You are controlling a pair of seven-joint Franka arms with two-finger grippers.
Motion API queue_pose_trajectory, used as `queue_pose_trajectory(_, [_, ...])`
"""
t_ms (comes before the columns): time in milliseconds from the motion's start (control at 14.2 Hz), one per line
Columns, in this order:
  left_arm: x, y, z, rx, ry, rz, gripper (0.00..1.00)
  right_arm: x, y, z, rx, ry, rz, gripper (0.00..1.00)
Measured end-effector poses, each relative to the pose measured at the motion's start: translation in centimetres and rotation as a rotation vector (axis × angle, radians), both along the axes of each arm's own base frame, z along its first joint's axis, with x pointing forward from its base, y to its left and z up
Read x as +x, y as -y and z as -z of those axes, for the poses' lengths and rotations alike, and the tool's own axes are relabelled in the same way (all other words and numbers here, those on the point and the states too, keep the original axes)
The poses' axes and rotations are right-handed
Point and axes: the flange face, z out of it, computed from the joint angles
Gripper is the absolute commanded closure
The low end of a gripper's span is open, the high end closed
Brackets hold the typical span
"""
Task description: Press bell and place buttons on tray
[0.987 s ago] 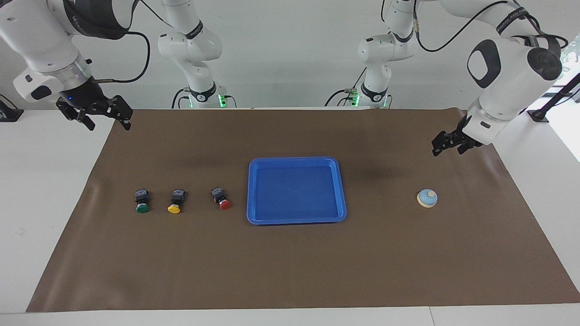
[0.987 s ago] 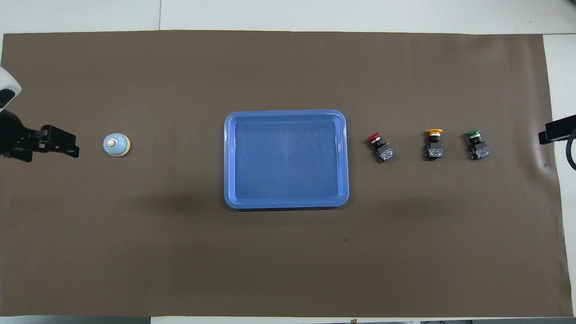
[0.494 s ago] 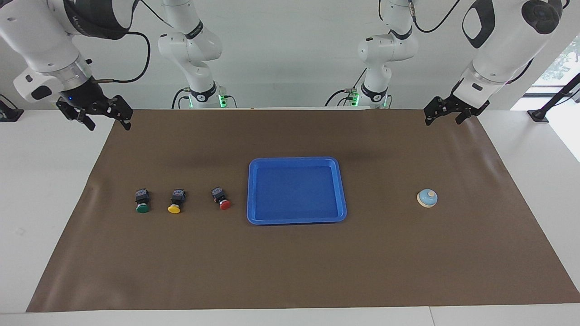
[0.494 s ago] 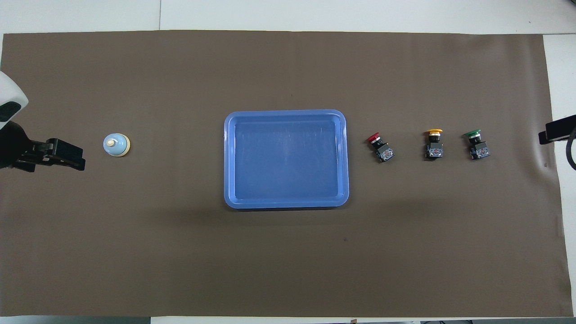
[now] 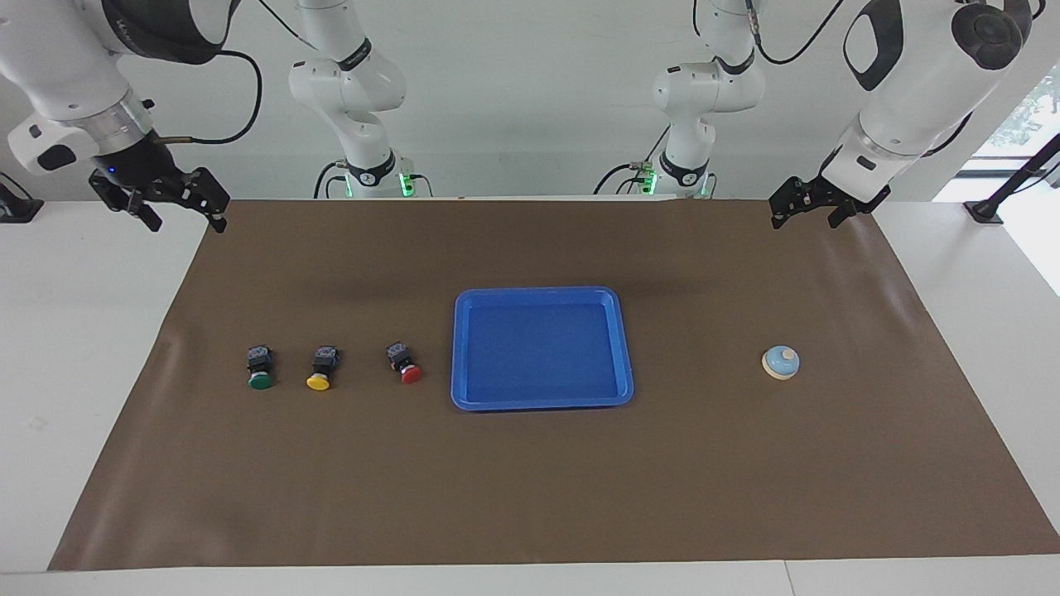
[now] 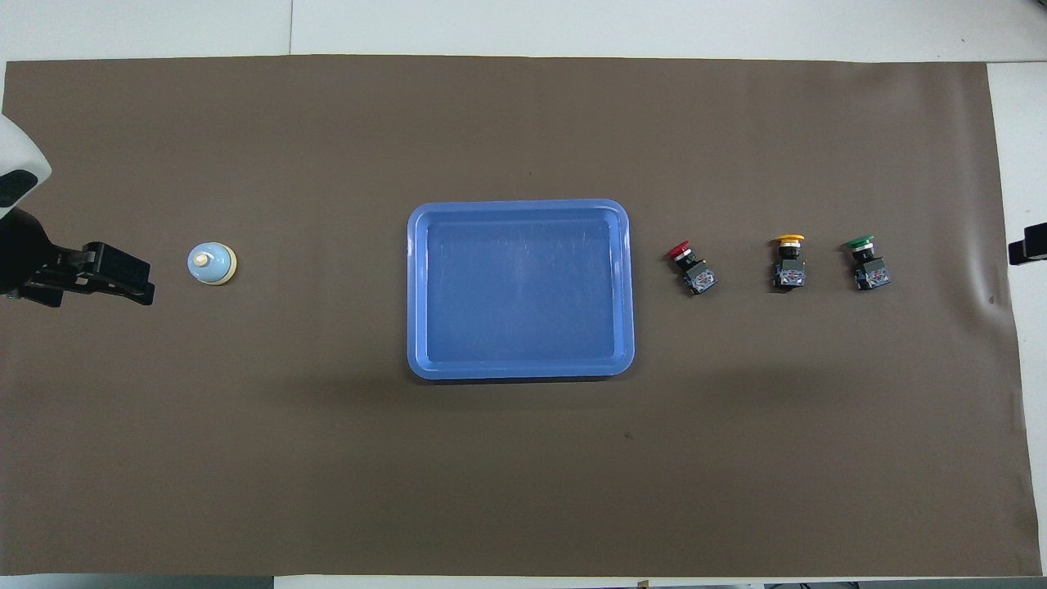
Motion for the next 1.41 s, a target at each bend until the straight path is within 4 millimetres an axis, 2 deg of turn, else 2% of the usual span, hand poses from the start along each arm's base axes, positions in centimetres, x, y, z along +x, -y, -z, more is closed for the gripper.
queue_pose_trajectory(212, [-0.1,0.0,0.0,0.000,-0.001,0.000,0.00,1.5,1.5,5.6,-0.017,0.051,0.009,0.00])
queue_pose_trajectory(494, [-0.2,0.4,-0.6,-0.001,0.009,0.008,0.00,6.1,2.9,16.5,-0.048,0.064,-0.006,0.02])
queue_pose_trajectory(564, [-0.2,0.6,-0.7,0.000,0.009,0.012,0.00,6.6,2.9,19.0,-0.052,0.055,-0.015,0.02])
queue_pose_trajectory(705, [-0.3,0.8,-0.7,0.000,0.009,0.013,0.00,6.7,2.8,22.6,-0.050,0.013,-0.116,0.02])
queue_pose_trajectory(846, [-0.3,0.3,-0.8,0.000,0.011,0.005,0.00,6.5,3.0,24.2,-0.045,-0.020,-0.292,0.02])
queue_pose_trajectory(1058, [-0.5,-0.4,-1.2,-0.001,0.019,-0.008,0.00,6.1,3.4,24.9,-0.040,-0.039,-0.459,0.02])
queue_pose_trajectory(1410, [-0.6,-0.4,-1.6,-0.001,0.025,-0.008,0.00,6.2,2.1,27.5,0.024,-0.055,-0.483,0.02])
